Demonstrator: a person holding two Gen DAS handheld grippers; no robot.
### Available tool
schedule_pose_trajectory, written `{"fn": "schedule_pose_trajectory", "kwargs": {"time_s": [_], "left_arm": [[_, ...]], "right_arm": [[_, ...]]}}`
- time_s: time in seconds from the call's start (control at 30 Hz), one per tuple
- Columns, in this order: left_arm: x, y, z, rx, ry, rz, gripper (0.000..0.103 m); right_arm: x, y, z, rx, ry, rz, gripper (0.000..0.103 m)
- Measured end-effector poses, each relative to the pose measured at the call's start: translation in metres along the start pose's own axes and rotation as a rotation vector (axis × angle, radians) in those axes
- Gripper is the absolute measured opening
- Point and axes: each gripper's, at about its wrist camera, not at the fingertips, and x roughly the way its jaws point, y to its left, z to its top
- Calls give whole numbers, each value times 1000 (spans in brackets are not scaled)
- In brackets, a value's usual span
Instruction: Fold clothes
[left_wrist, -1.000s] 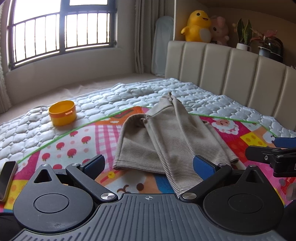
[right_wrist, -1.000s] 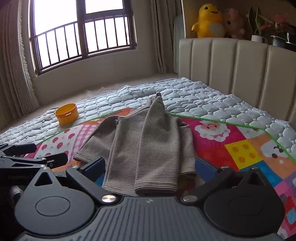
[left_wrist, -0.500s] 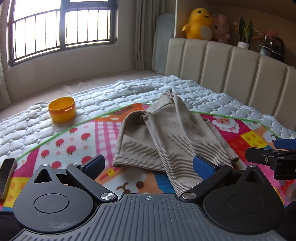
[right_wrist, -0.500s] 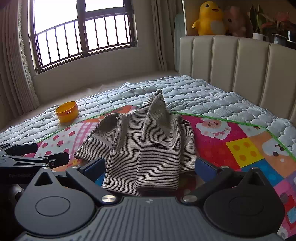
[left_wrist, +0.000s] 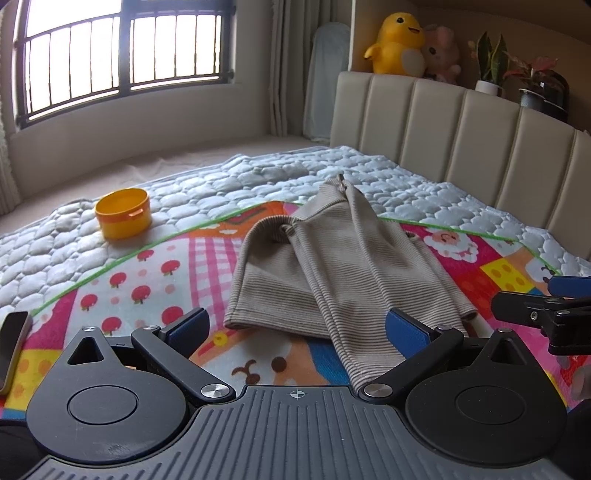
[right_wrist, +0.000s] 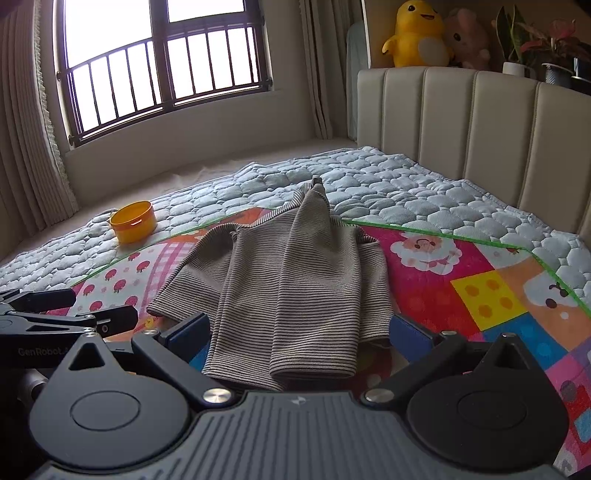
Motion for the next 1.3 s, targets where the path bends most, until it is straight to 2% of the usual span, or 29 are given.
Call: {"fn": "schedule_pose_trajectory", "kwargs": {"time_s": [1.3], "left_arm": [[1, 0, 0, 2, 10, -3, 103]], "right_arm": [[3, 2, -1, -4, 19, 4, 103]]}}
